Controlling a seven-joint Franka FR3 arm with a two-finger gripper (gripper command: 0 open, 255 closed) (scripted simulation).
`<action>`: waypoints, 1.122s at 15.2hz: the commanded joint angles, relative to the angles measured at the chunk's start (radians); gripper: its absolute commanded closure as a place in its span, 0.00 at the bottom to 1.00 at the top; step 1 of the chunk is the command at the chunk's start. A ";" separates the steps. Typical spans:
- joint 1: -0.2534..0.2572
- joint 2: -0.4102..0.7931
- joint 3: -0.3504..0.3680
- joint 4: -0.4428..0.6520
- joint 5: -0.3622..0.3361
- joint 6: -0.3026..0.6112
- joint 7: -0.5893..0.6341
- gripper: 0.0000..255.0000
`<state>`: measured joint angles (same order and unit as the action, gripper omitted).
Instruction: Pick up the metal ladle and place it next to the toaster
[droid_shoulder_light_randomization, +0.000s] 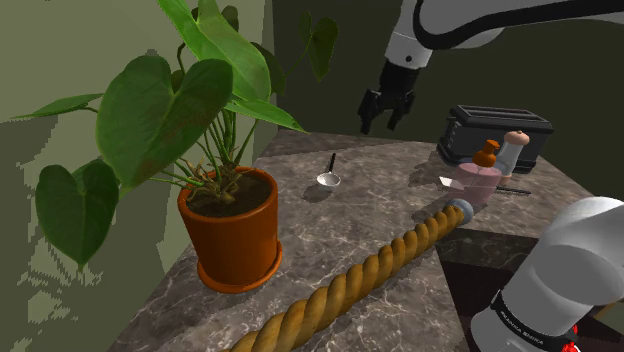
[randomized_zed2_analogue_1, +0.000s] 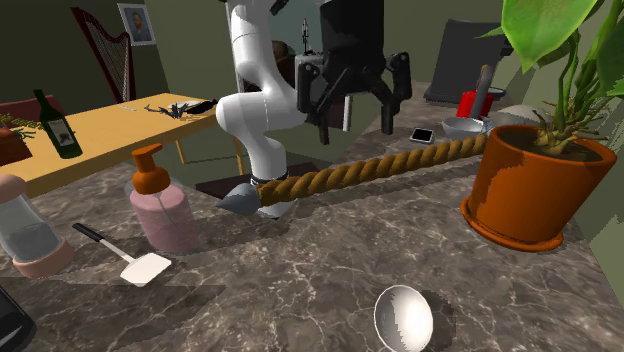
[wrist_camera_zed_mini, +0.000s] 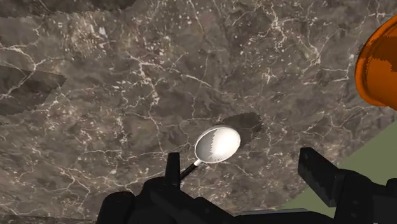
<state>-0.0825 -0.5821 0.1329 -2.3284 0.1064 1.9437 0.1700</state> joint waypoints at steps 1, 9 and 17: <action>-0.021 0.066 0.021 0.013 -0.002 0.053 0.065 0.00; -0.097 0.351 0.086 0.102 -0.051 0.235 0.326 0.00; -0.139 0.646 0.090 0.255 -0.148 0.350 0.595 0.00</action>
<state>-0.2173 0.0280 0.2267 -2.0910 -0.0299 2.2786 0.7318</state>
